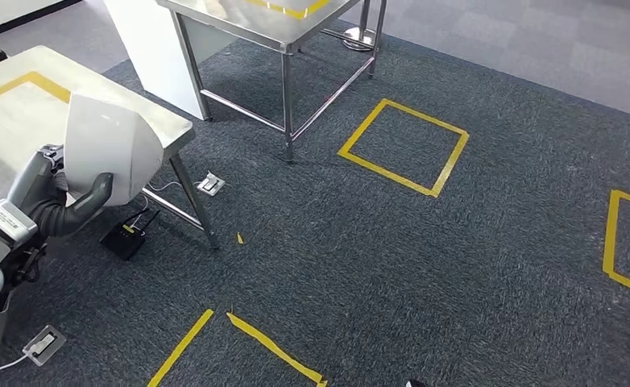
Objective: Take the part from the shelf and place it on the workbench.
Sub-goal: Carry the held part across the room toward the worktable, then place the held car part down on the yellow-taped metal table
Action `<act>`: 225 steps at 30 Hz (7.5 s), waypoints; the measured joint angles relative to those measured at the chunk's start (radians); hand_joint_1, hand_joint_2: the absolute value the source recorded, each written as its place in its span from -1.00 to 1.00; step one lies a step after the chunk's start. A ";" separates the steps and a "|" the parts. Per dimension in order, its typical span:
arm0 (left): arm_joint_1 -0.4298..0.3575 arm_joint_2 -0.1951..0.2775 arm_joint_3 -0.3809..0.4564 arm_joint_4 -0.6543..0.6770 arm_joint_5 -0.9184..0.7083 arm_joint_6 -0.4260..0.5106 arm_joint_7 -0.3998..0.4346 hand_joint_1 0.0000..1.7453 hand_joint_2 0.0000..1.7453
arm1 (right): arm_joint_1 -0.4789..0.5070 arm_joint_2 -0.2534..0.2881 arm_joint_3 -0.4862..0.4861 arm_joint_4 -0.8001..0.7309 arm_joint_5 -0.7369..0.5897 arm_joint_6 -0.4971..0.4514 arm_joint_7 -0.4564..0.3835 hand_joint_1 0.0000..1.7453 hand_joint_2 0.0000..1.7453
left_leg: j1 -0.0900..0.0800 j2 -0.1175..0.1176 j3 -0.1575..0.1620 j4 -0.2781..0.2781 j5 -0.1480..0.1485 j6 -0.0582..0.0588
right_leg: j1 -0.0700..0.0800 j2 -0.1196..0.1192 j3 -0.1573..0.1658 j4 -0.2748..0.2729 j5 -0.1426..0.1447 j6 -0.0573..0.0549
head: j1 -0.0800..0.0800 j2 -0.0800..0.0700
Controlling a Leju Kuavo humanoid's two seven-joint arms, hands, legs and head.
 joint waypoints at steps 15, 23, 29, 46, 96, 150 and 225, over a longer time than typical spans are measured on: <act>0.039 0.015 0.012 0.002 0.017 0.015 -0.031 1.00 1.00 | 0.001 -0.001 0.003 0.000 0.003 -0.011 0.003 -1.00 -1.00 | 0.002 -0.085 -0.053 0.025 0.006 -0.040 | -0.004 0.083 0.043 -0.098 0.059 -0.035 | 0.001 0.000; 0.040 0.017 0.013 0.016 0.031 0.011 -0.031 1.00 1.00 | 0.002 0.000 0.004 0.000 0.011 -0.009 0.001 -1.00 -1.00 | -0.003 0.019 -0.031 0.080 -0.026 -0.049 | 0.001 -0.006 0.028 -0.080 0.054 -0.036 | -0.005 0.000; 0.041 0.015 0.014 0.015 0.032 0.013 -0.029 1.00 1.00 | -0.002 -0.001 0.006 0.000 0.017 -0.005 -0.001 -1.00 -1.00 | -0.004 0.007 0.002 0.001 -0.002 -0.005 | 0.005 -0.018 0.019 -0.049 0.036 -0.008 | -0.004 0.000; 0.032 0.009 0.014 0.016 0.018 0.024 -0.010 1.00 1.00 | -0.001 -0.004 0.020 0.000 0.017 -0.001 -0.006 -1.00 -1.00 | 0.005 -0.060 -0.068 0.043 0.002 -0.042 | -0.009 0.087 0.044 -0.090 0.052 -0.034 | -0.008 0.000; -0.064 0.013 -0.031 0.074 0.068 0.064 0.042 1.00 1.00 | -0.002 -0.010 0.018 0.000 -0.022 -0.014 0.002 -1.00 -1.00 | -0.007 0.006 0.011 -0.013 0.001 -0.017 | 0.006 0.034 0.016 -0.079 0.070 -0.029 | -0.004 0.000; -0.066 -0.001 -0.010 0.072 0.077 0.111 0.039 1.00 1.00 | 0.002 -0.009 0.018 0.000 -0.021 -0.016 -0.004 -1.00 -1.00 | -0.006 -0.008 -0.020 -0.006 0.023 -0.018 | -0.011 0.070 0.068 -0.068 0.011 -0.002 | 0.001 0.000; -0.067 0.009 -0.008 0.110 0.089 0.105 0.025 1.00 1.00 | 0.011 -0.010 0.017 0.000 -0.021 -0.018 0.009 -1.00 -1.00 | -0.013 -0.013 0.053 -0.015 -0.040 -0.001 | 0.006 0.078 -0.061 -0.066 0.105 -0.019 | 0.002 0.000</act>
